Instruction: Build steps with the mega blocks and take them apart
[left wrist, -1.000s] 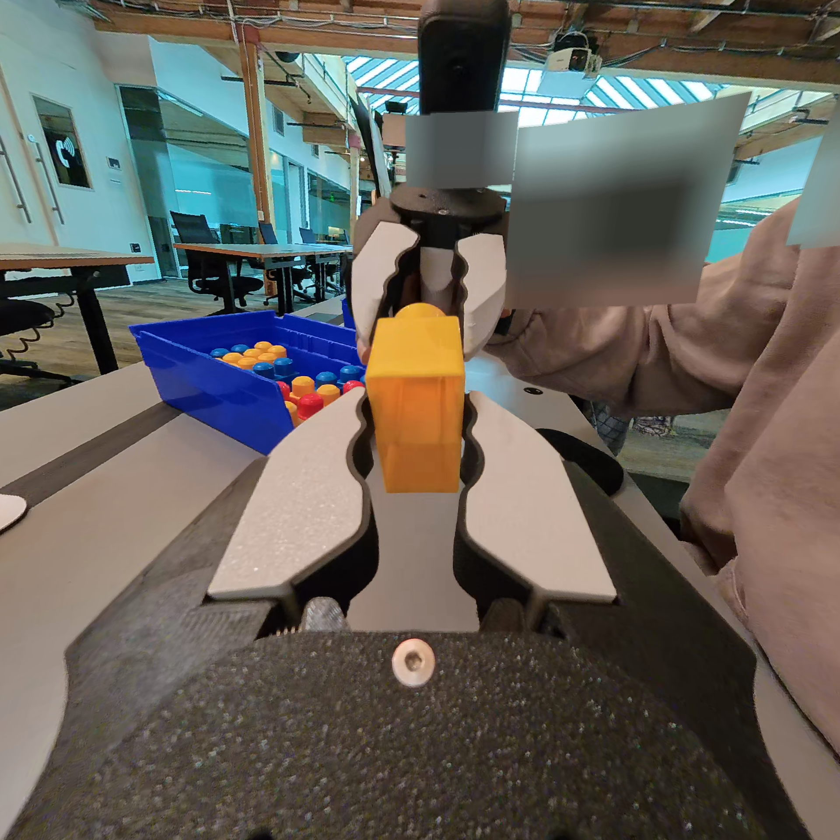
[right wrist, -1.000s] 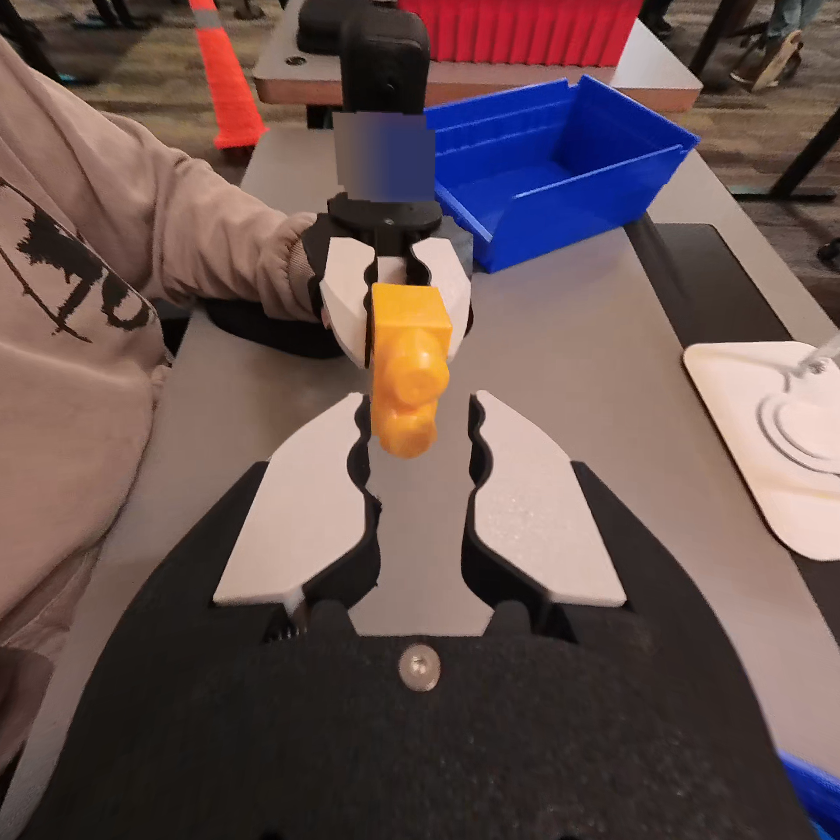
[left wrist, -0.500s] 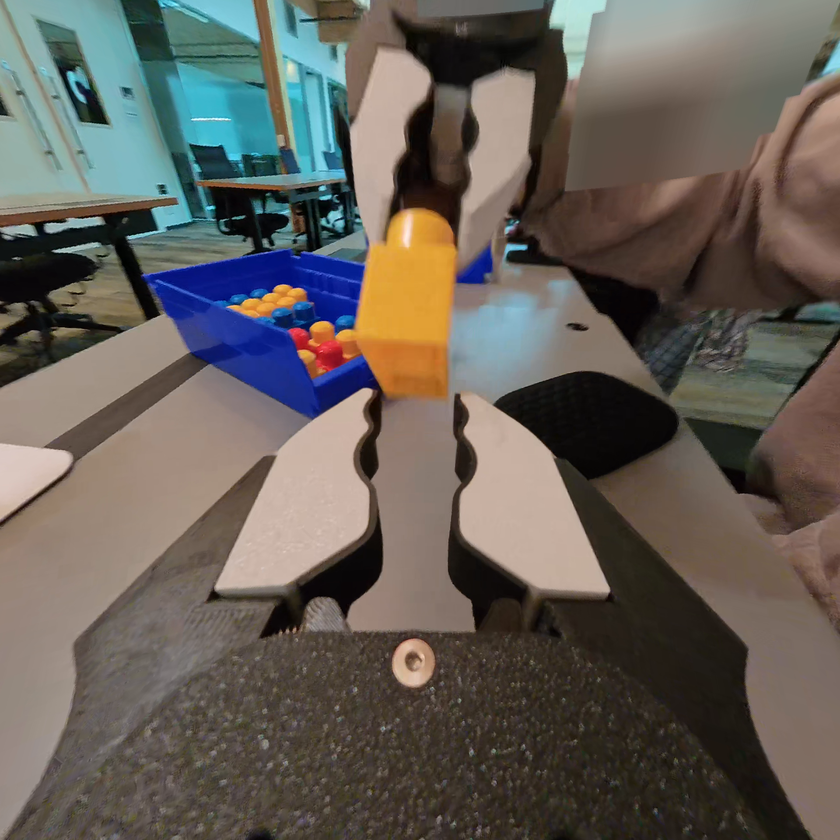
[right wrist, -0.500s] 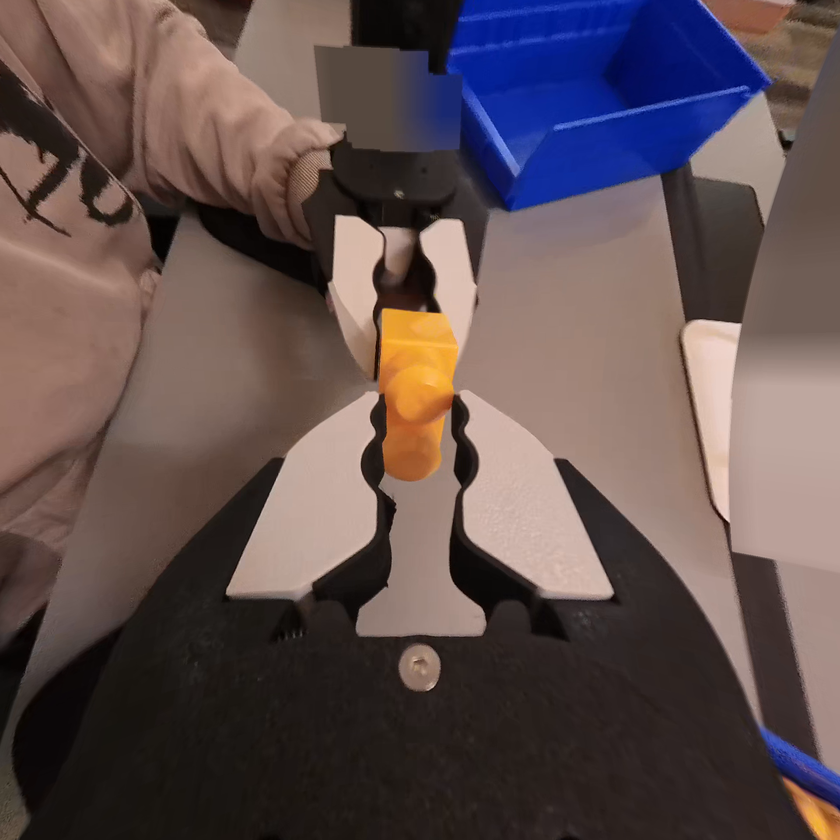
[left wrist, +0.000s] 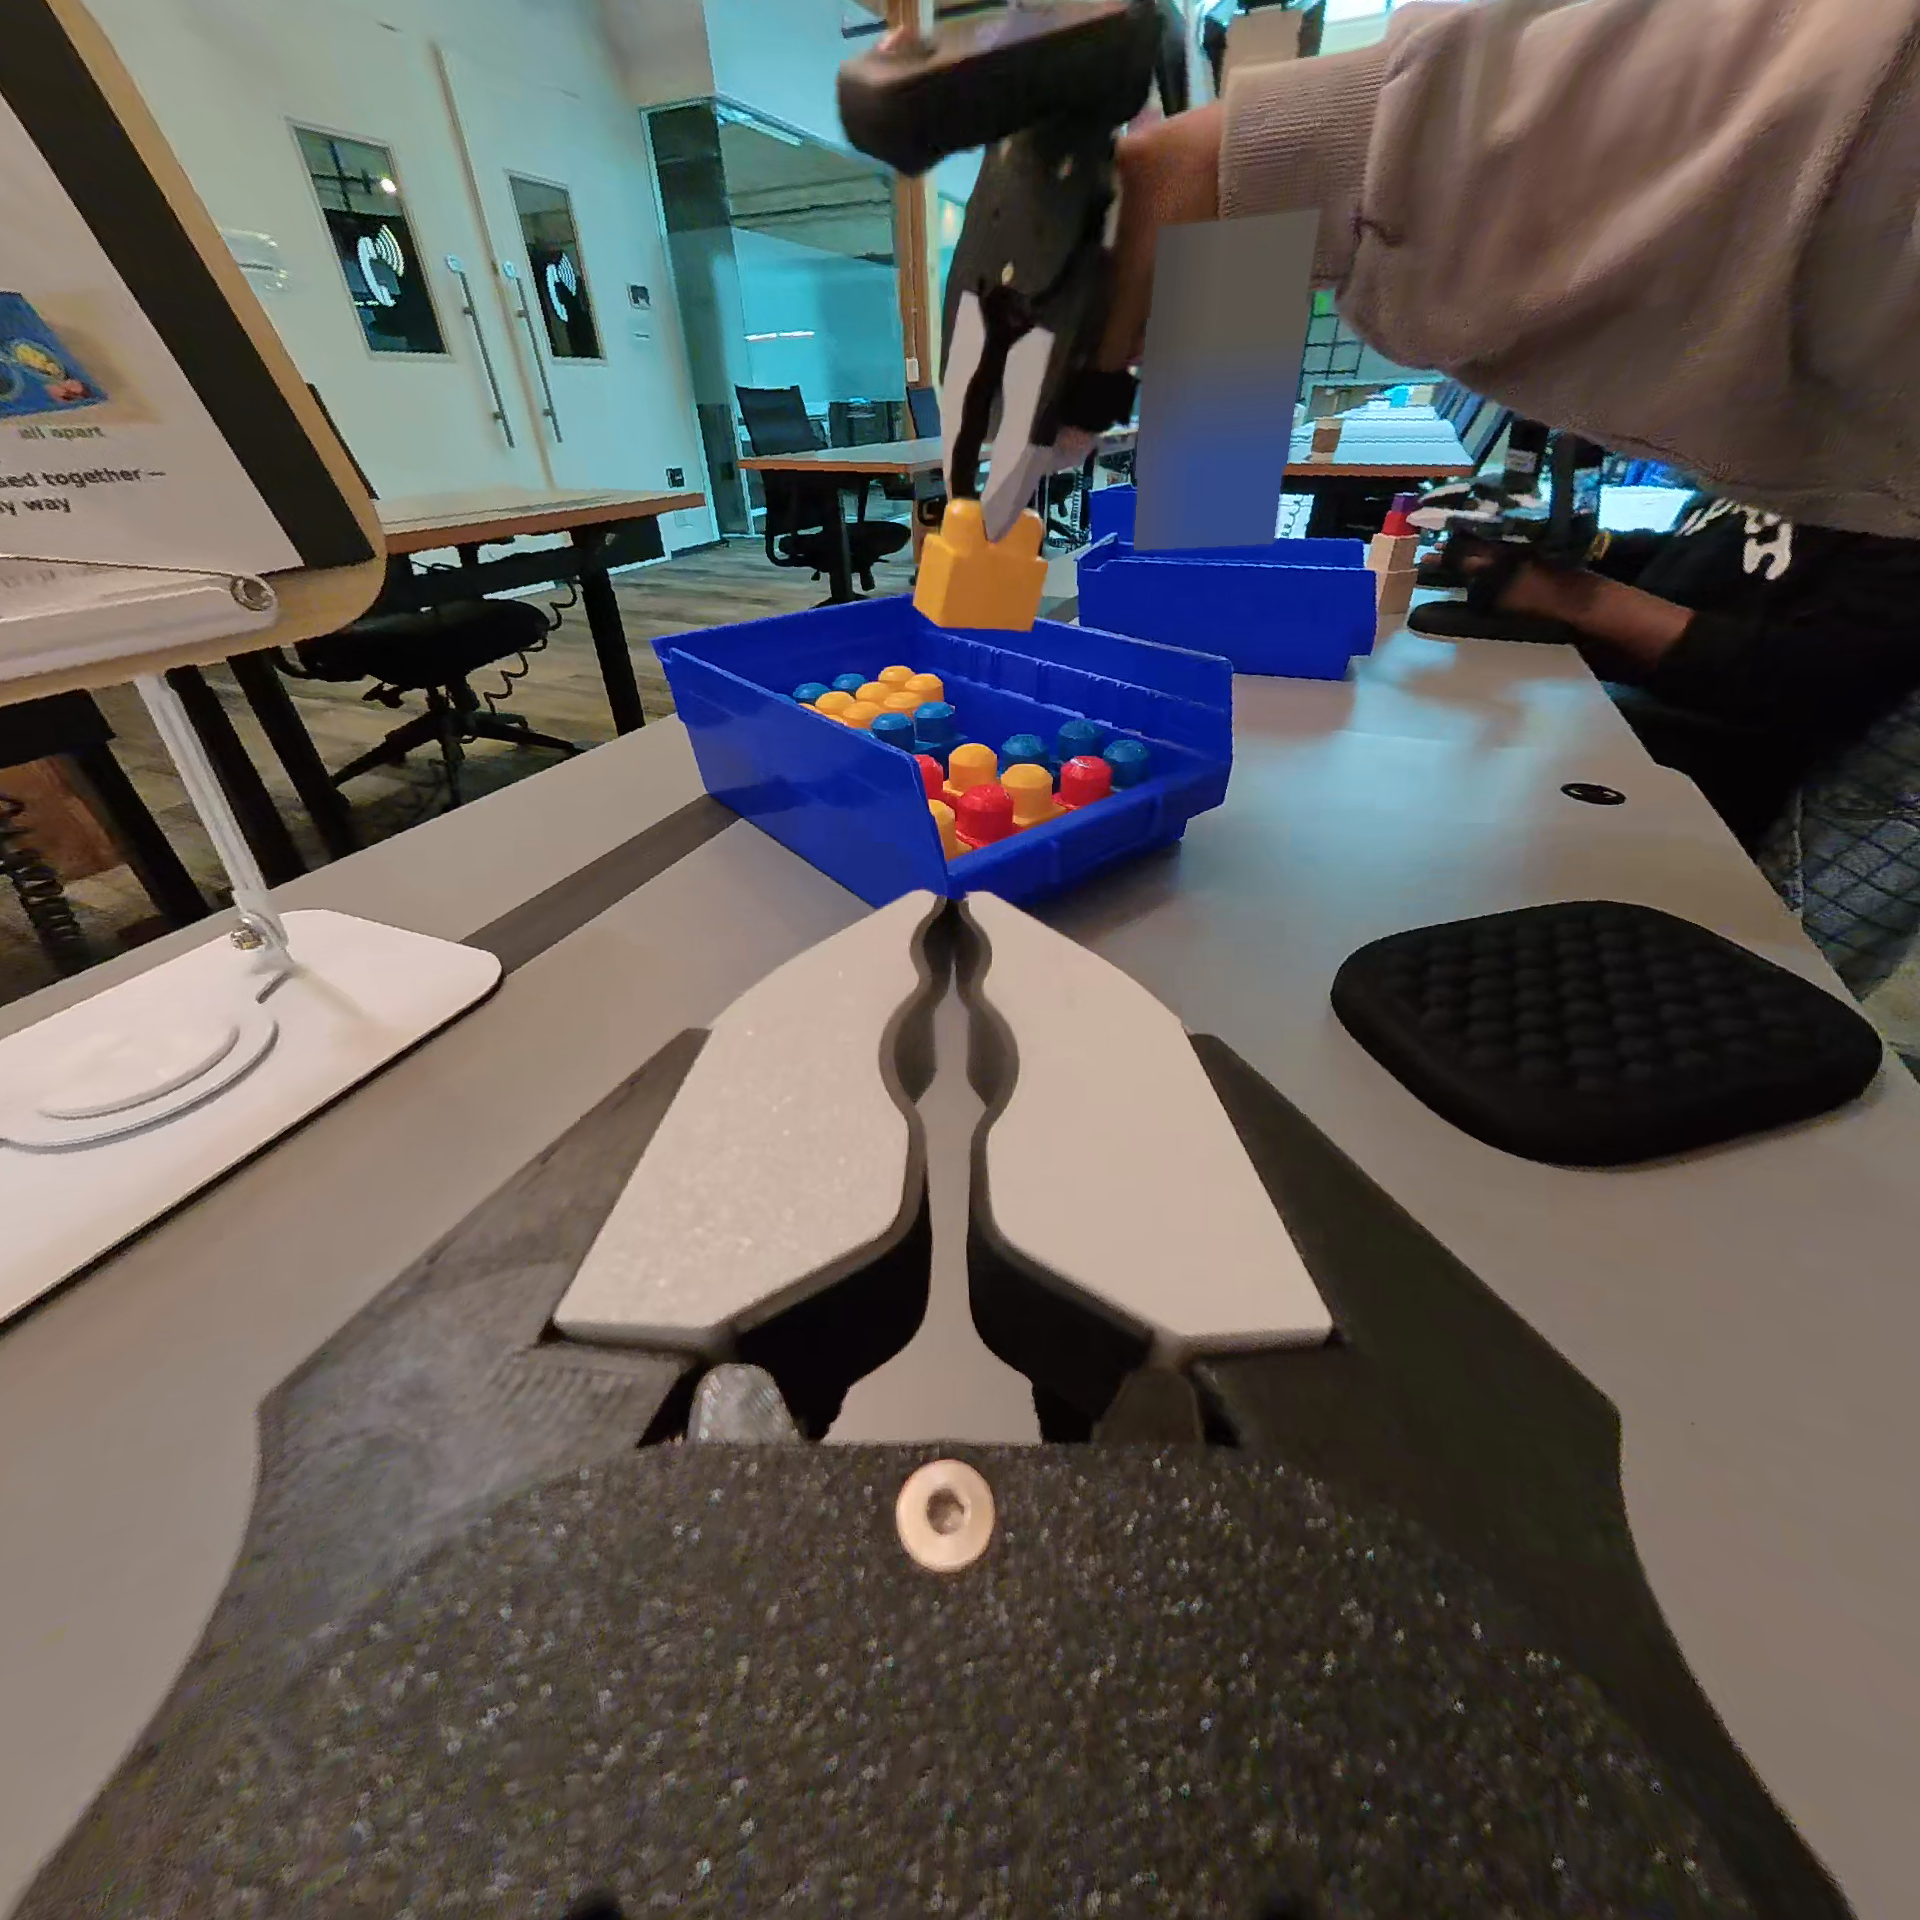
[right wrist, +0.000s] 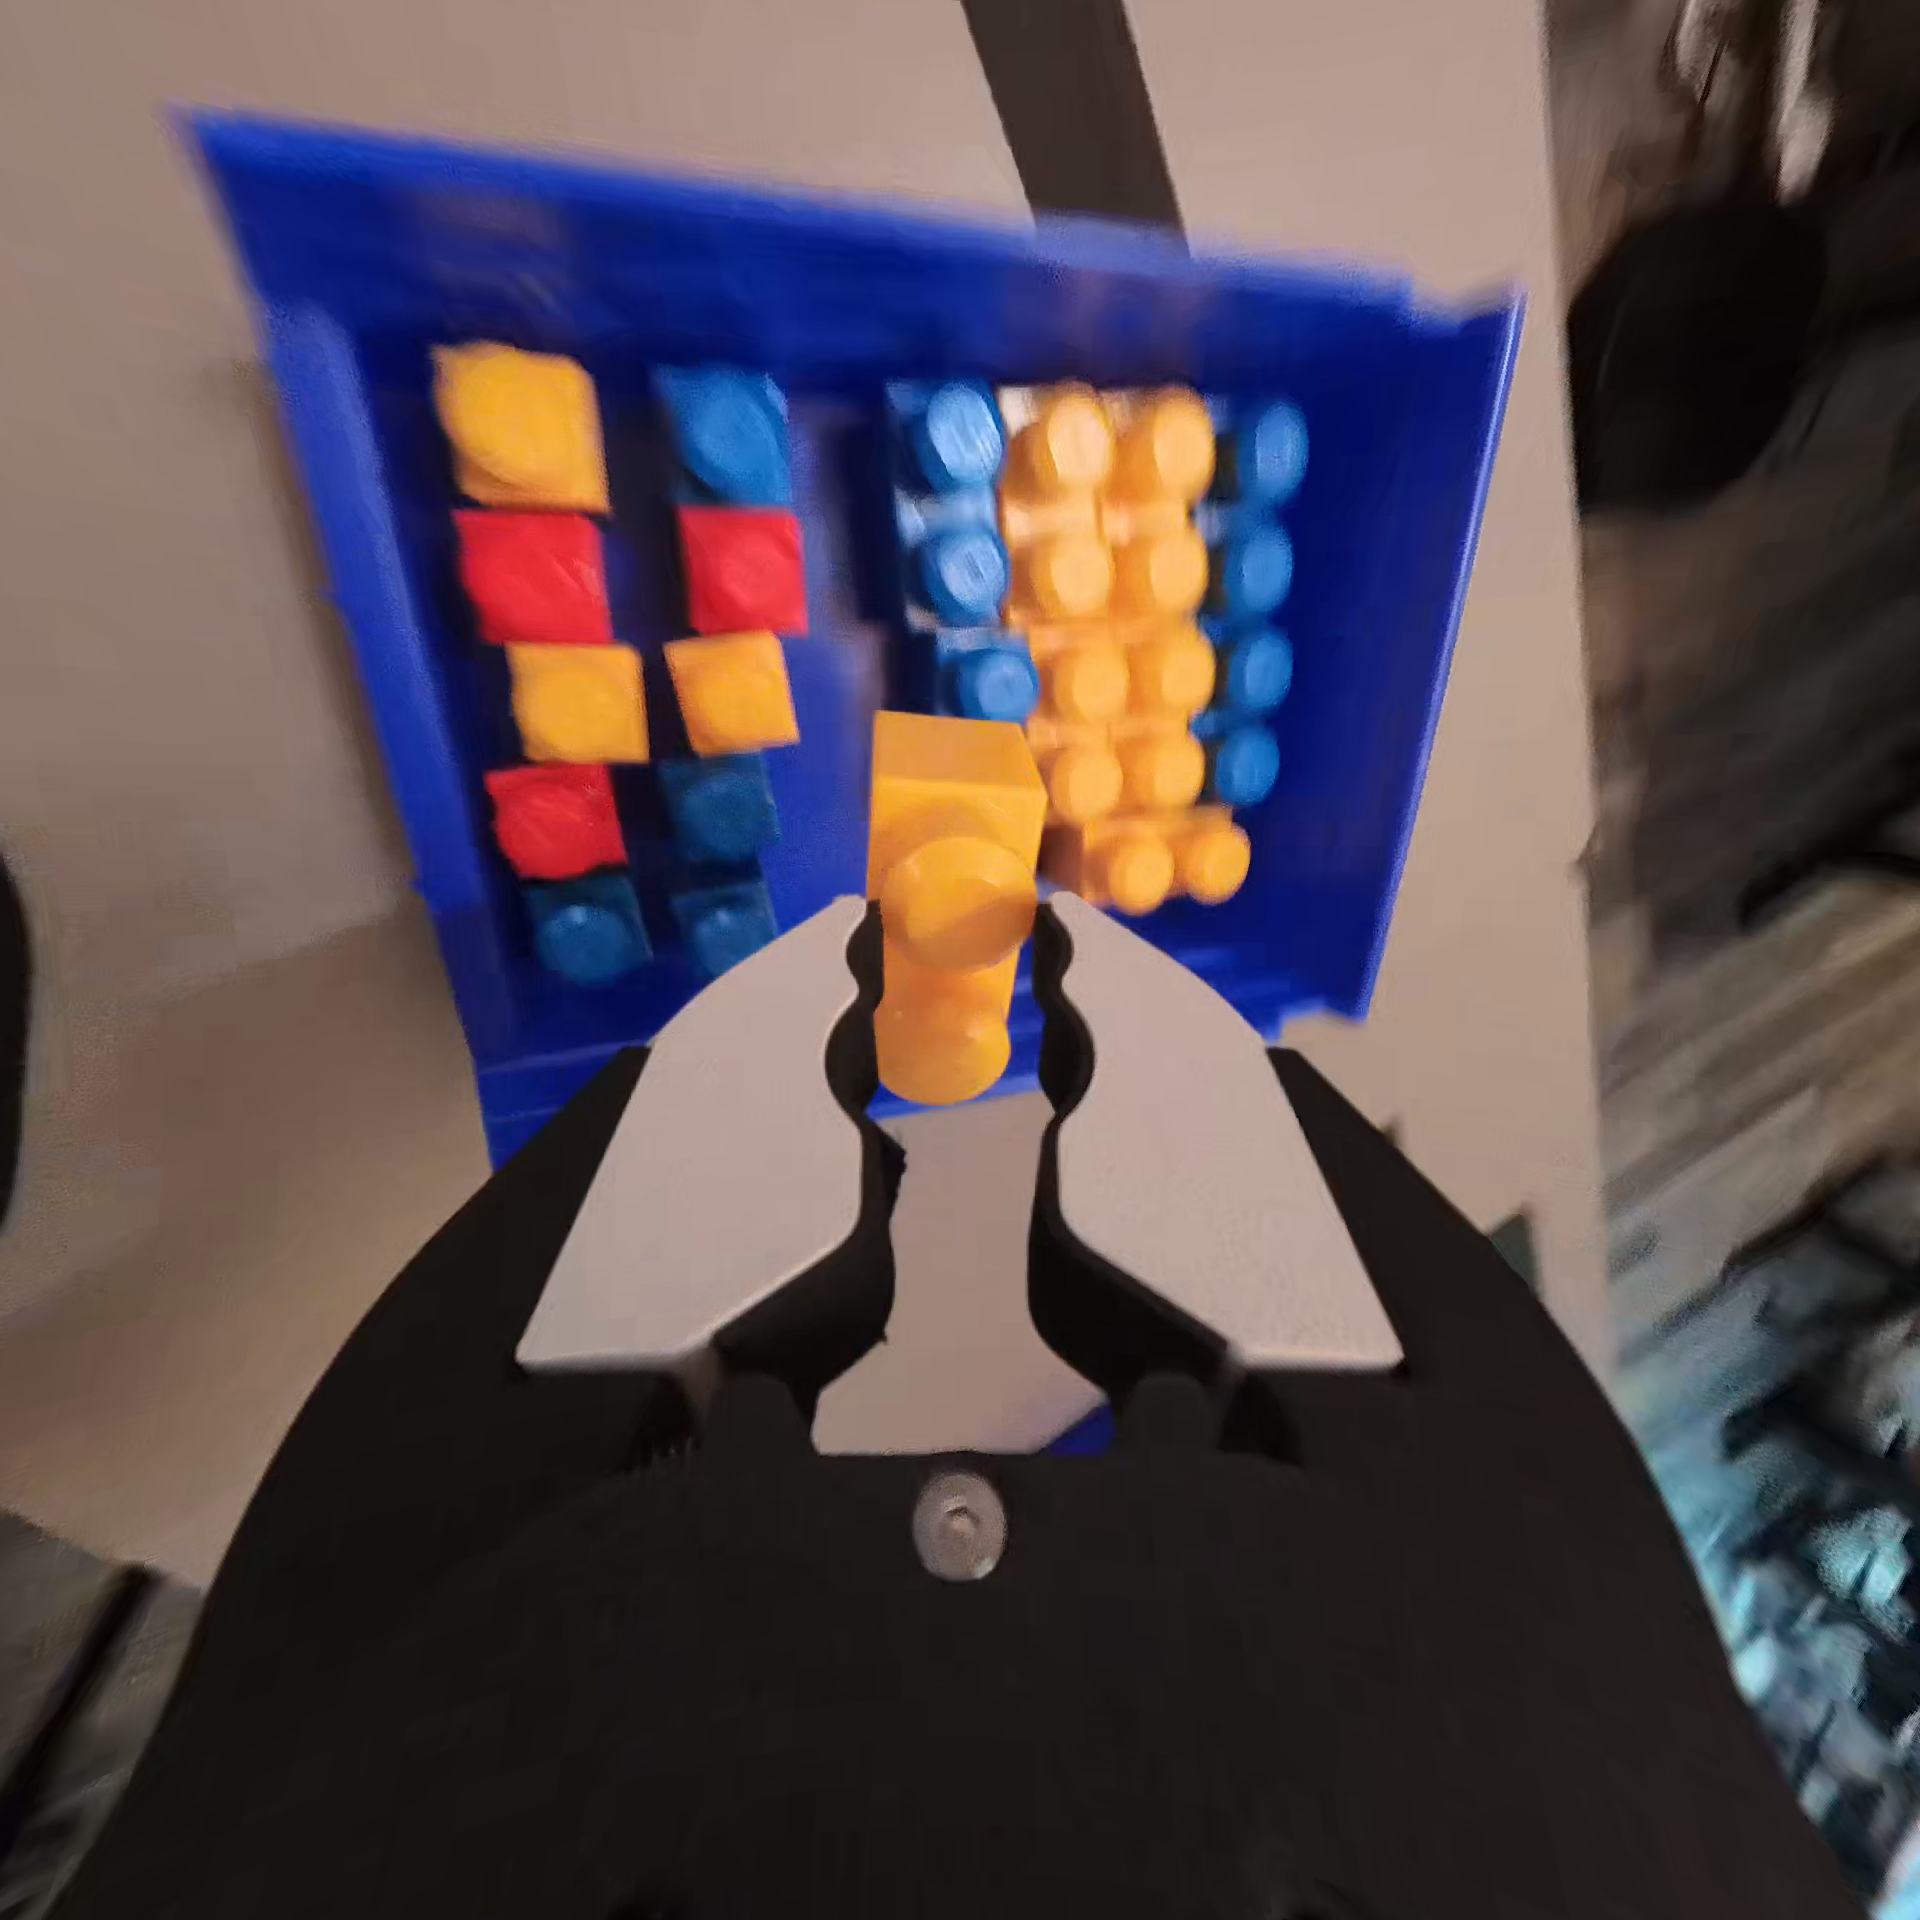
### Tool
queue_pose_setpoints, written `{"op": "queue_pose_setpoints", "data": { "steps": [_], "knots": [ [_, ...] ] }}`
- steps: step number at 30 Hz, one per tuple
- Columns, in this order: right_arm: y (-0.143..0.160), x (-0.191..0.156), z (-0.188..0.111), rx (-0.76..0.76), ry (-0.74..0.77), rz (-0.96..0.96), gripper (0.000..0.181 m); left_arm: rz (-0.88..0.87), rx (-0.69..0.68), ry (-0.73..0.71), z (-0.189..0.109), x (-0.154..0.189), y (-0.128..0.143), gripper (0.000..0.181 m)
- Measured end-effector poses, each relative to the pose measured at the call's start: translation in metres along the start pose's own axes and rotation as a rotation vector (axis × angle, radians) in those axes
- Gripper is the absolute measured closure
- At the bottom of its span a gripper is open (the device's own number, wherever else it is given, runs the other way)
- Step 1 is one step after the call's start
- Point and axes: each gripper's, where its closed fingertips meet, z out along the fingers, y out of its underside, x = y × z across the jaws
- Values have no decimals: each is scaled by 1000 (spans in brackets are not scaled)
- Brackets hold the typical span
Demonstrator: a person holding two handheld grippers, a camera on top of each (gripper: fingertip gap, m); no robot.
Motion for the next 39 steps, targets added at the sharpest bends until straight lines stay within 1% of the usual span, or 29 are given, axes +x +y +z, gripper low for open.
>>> {"op": "queue_pose_setpoints", "data": {
  "steps": [1,5,7,16,21,24,27,32,35,37,39],
  "knots": [
    [13,8,10,-65,-1,72,154,0,-5,3,1,1,1,181],
    [46,24,41,-238,-16,372,154,-5,-24,16,4,3,7,181],
    [45,25,53,-226,-45,514,154,-6,-30,25,4,4,9,181],
    [49,33,82,-323,-11,833,154,-11,-24,42,1,7,8,181],
    [57,32,106,-310,18,1045,154,-9,-28,49,1,8,10,181],
    [58,32,119,-265,42,1132,154,-6,-34,51,2,8,12,181],
    [59,34,126,-226,64,1167,154,-2,-36,46,1,6,12,181],
    [53,44,123,-105,99,1169,152,2,-43,31,1,1,15,181],
    [42,57,113,36,117,1187,150,7,-39,21,0,0,14,181],
    [23,72,96,218,146,1159,151,11,-32,8,-1,-2,12,181],
    [3,82,72,390,189,1098,151,12,-26,-9,-2,-6,11,181]
  ]
}}
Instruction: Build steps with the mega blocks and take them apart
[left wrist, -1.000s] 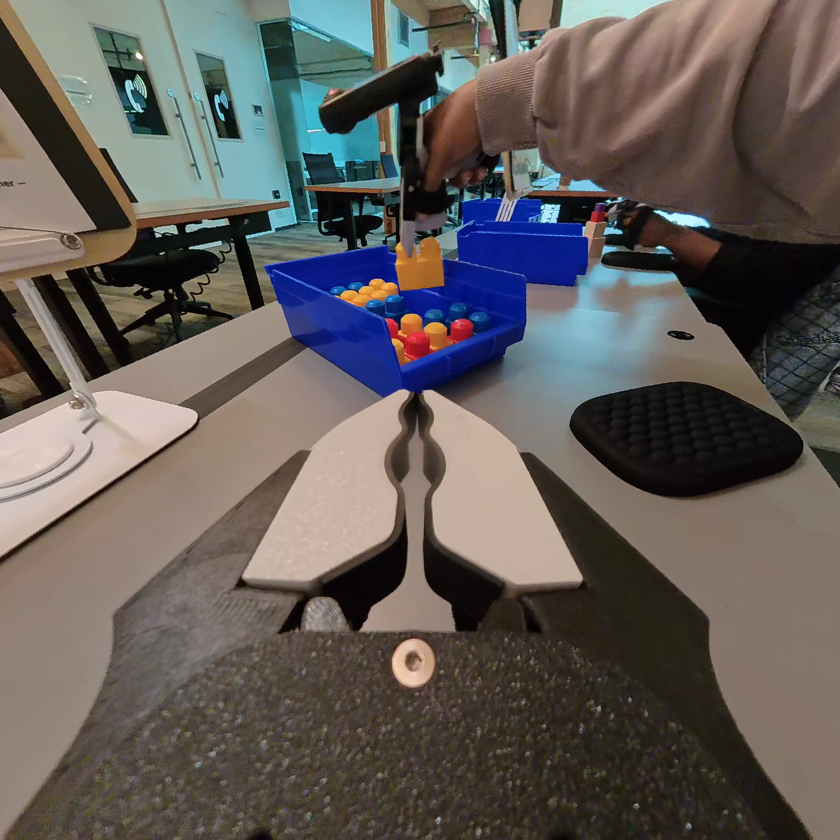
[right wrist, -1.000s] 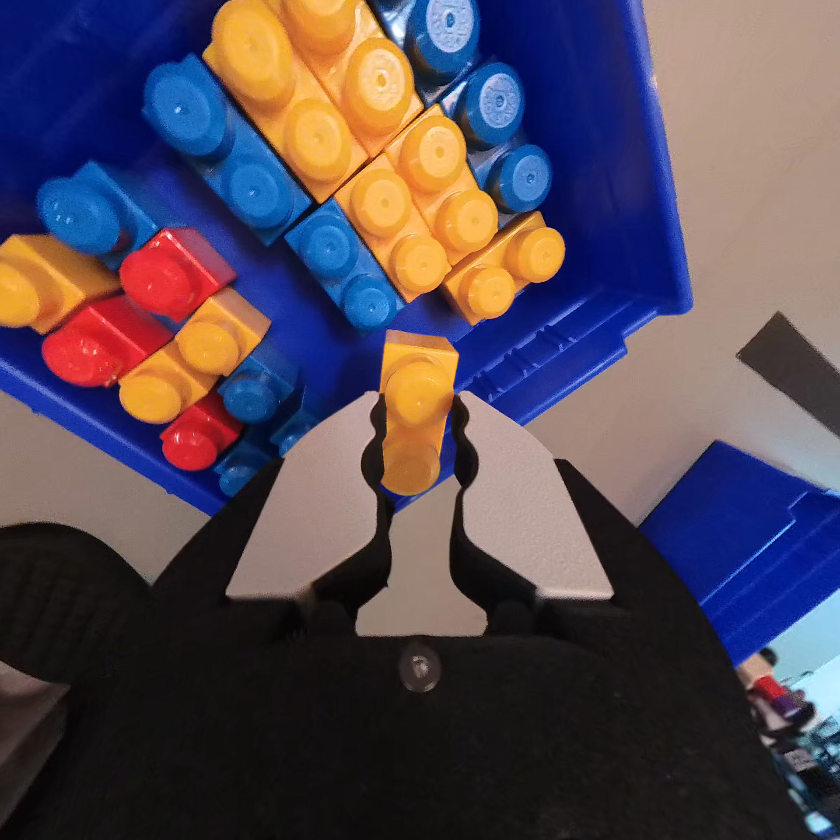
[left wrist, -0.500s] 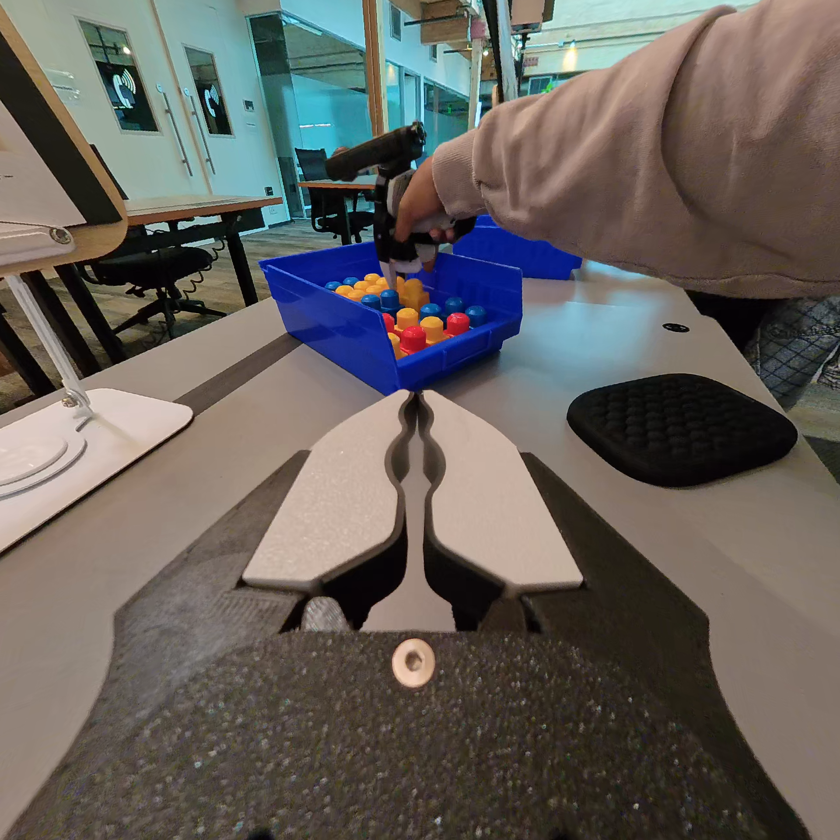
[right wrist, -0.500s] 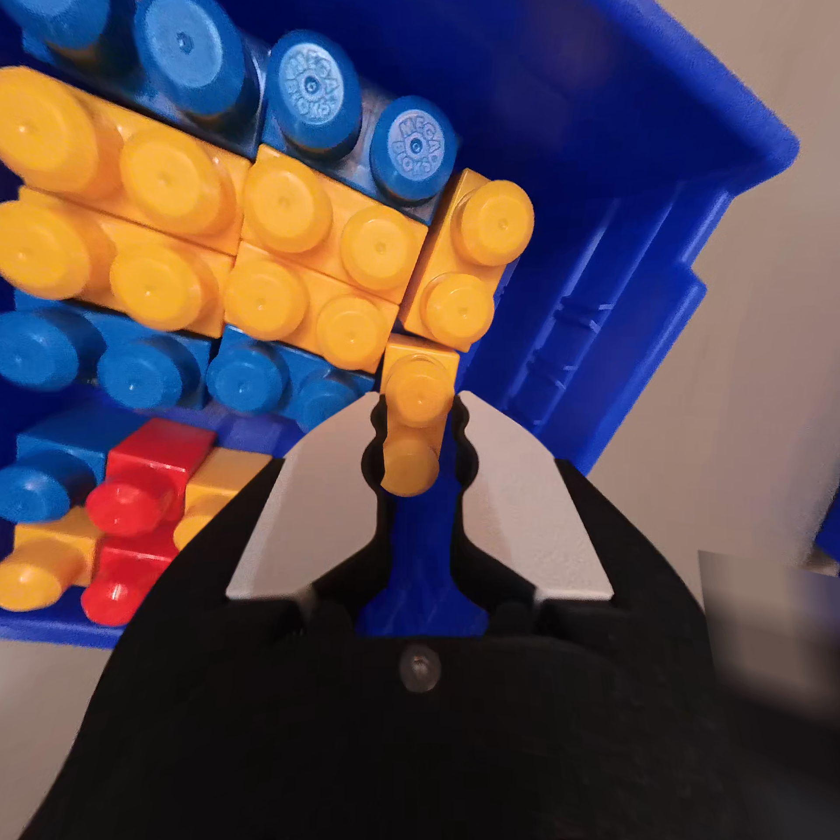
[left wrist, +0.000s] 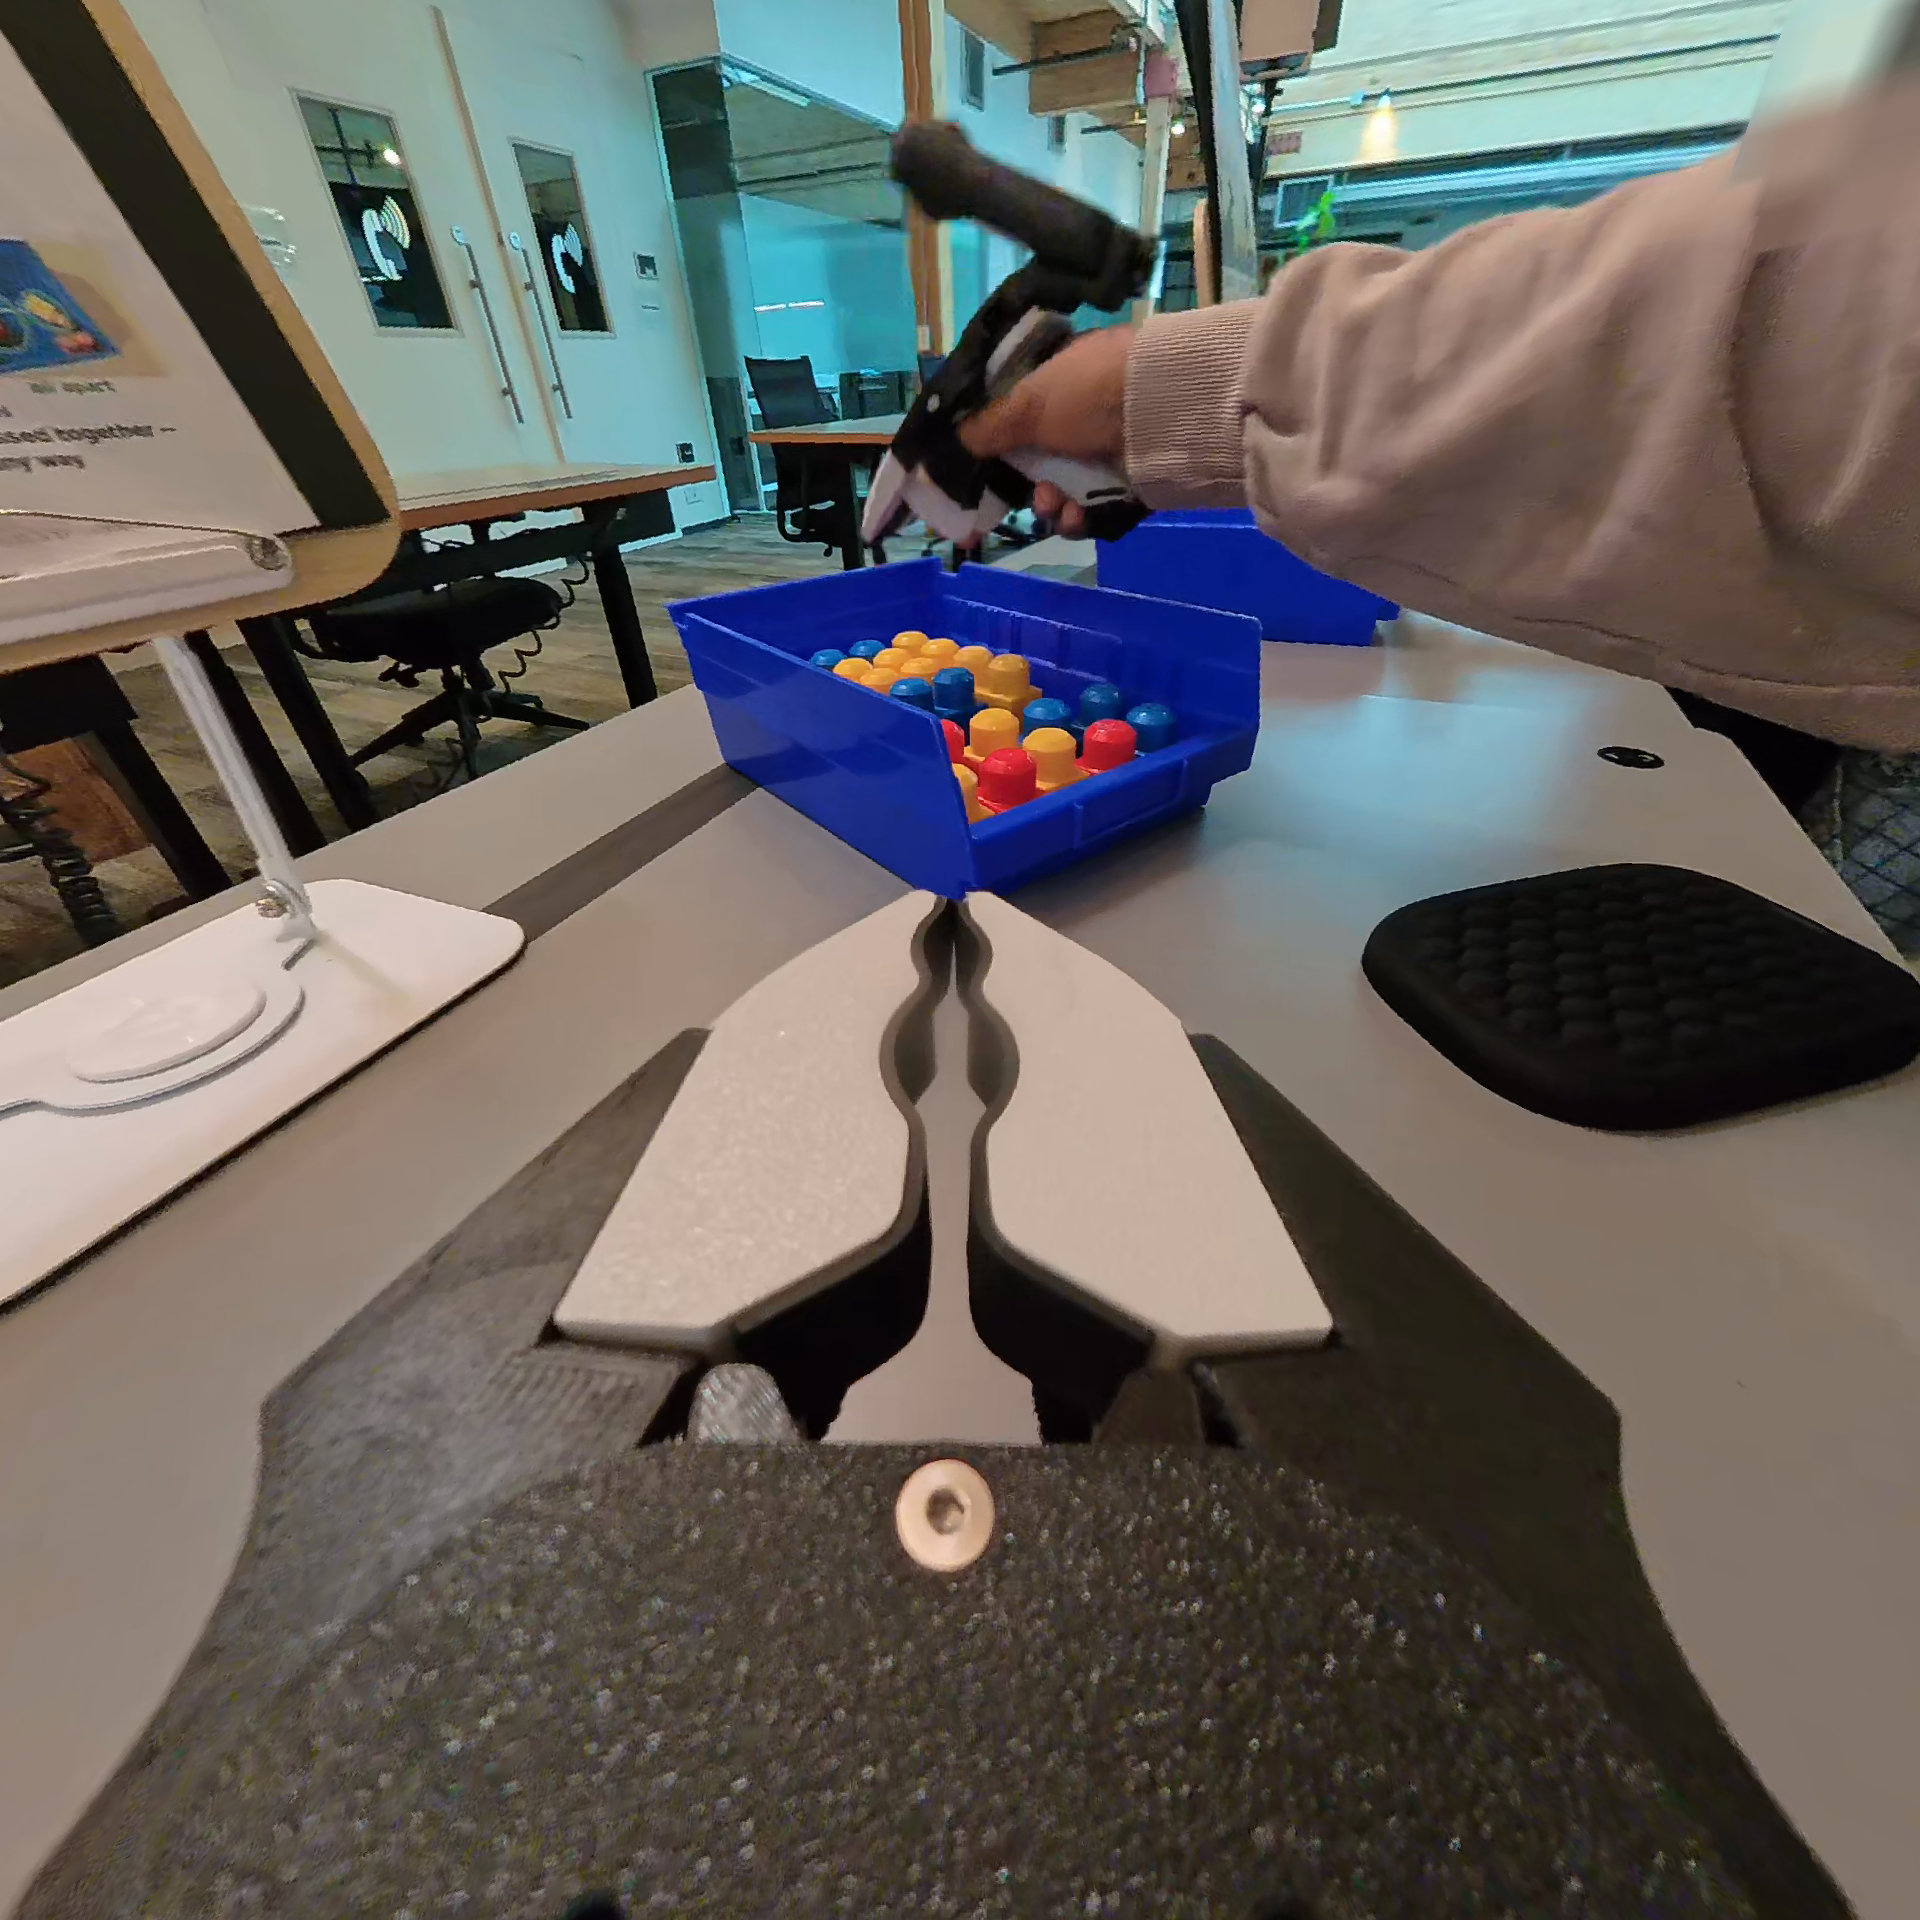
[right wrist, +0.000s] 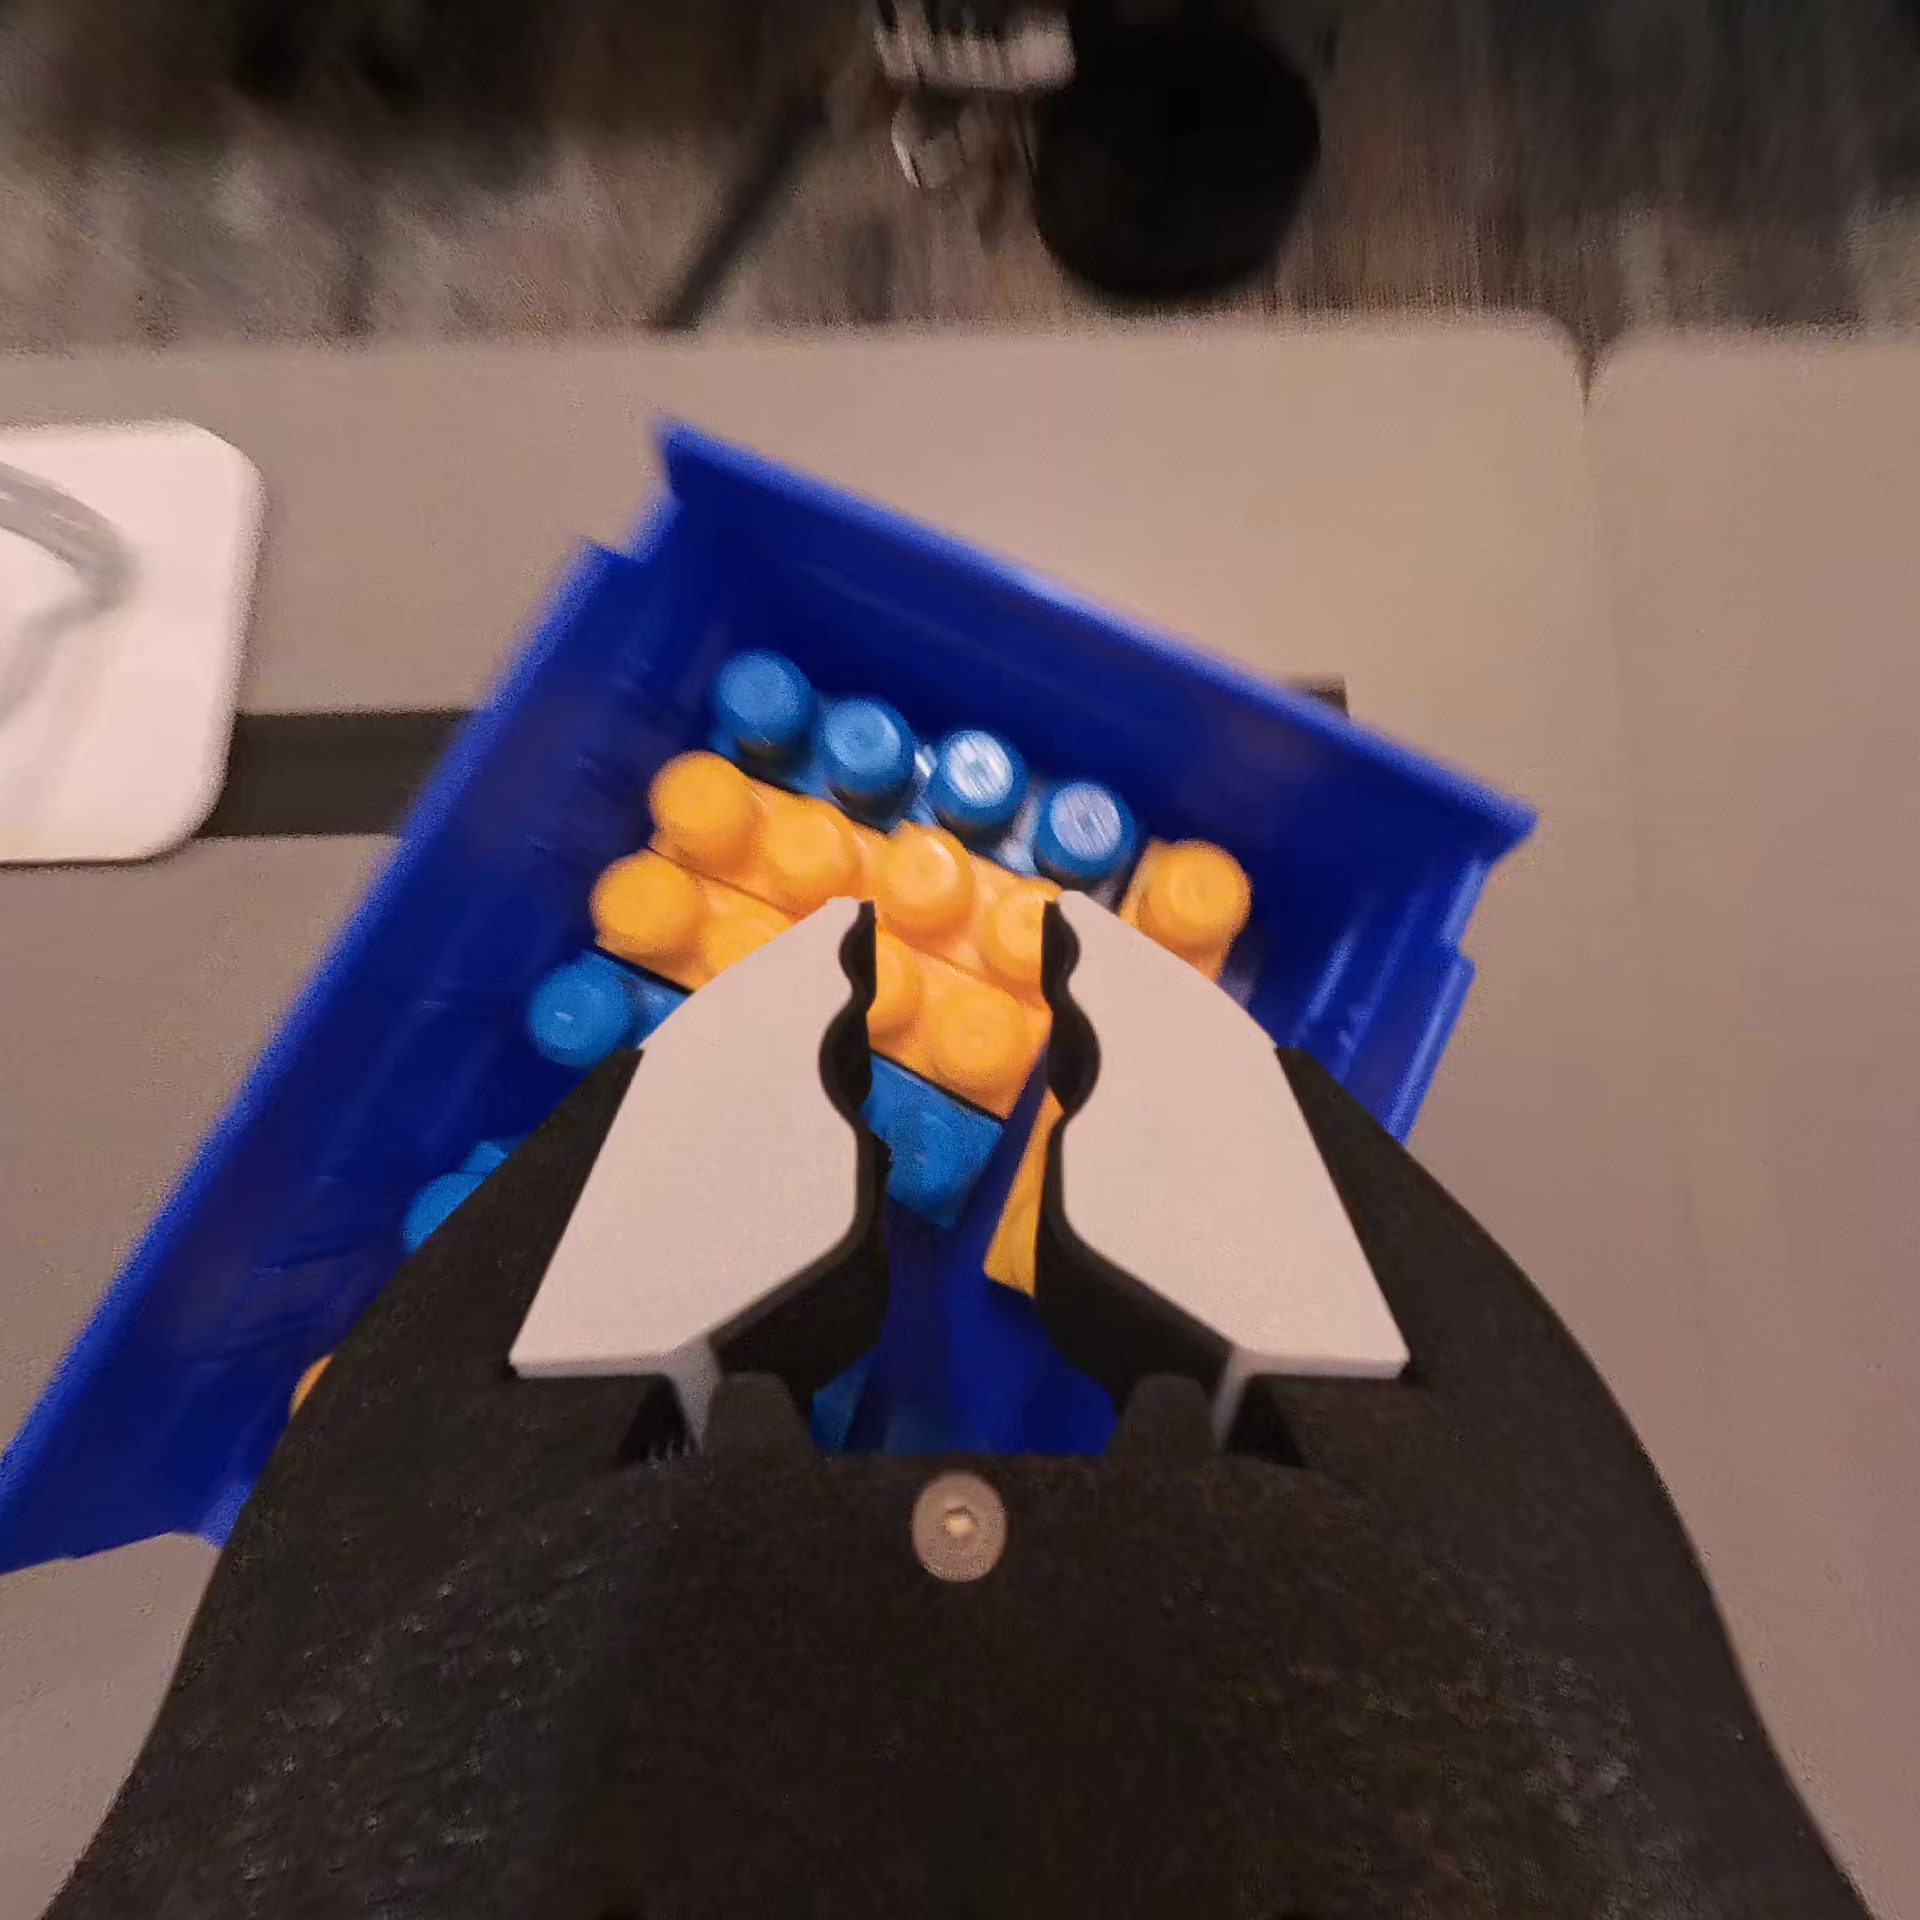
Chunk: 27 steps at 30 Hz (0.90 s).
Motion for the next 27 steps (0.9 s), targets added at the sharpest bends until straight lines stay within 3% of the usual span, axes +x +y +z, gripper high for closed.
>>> {"op": "queue_pose_setpoints", "data": {
  "steps": [3,7,11,14,17,20,24,27],
  "knots": [
    [-28,-32,-34,223,-80,-86,153,-2,7,-35,-1,-7,-1,181],
    [-37,-82,-88,489,-160,-183,159,0,19,-79,-3,-15,-2,181],
    [-14,-125,-132,675,-194,-244,181,5,15,-109,-4,-20,0,181],
    [20,-127,-153,779,-90,-218,181,18,8,-137,-4,-24,3,181],
    [71,-111,-160,796,118,-255,181,36,-7,-163,-4,-28,7,181],
    [129,-81,-161,729,242,-161,180,39,-13,-181,-5,-31,9,181],
    [190,-33,-147,576,318,-12,146,38,-21,-185,-5,-32,12,181],
    [198,-25,-129,504,233,88,116,44,-35,-173,-2,-29,15,181]
  ]
}}
